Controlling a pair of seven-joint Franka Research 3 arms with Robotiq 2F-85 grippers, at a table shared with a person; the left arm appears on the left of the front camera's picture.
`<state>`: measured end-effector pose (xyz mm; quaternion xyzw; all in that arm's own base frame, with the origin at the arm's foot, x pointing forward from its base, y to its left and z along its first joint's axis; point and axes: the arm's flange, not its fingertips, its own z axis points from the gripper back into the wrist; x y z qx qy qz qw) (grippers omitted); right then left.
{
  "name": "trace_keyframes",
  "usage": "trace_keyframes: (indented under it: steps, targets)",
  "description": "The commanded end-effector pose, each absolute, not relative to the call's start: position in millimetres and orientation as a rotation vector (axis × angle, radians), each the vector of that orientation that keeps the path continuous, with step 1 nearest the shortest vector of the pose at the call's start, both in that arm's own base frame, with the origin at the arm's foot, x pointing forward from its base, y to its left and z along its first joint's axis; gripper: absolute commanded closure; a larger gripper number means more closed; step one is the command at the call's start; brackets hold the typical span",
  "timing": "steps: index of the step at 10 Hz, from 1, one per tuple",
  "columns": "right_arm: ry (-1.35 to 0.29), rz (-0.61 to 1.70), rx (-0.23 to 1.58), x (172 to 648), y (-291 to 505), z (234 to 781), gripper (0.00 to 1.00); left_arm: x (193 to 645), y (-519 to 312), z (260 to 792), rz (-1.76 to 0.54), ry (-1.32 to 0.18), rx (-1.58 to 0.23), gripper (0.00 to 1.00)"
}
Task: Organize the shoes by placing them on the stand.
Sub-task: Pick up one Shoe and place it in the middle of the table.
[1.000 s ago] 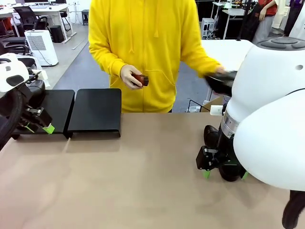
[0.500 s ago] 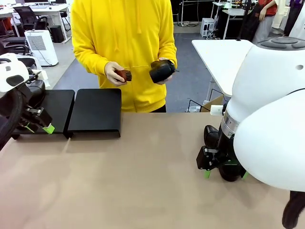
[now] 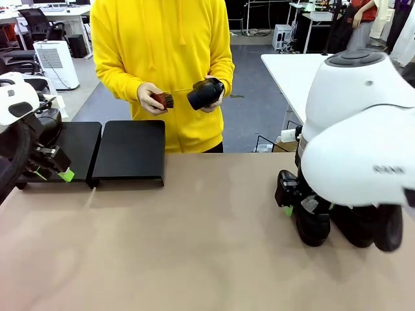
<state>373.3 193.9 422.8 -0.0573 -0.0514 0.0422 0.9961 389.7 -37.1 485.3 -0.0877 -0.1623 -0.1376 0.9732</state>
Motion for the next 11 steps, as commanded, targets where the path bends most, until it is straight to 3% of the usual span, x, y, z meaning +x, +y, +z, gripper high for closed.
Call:
trace_keyframes:
  steps: [1, 9, 11]
  targets:
    - [-0.101, 0.141, -0.068, 406, 197, 412, 0.0, 388, -35, 484, -0.29, -0.346, -0.197, 0.39]
    - [-0.086, 0.117, 0.038, 419, 181, 345, 0.0, 388, -35, 484, -0.29, -0.346, -0.197, 0.39]
    - [-0.093, 0.107, 0.033, 423, 177, 338, 0.1, 388, -35, 484, -0.29, -0.346, -0.197, 0.39]
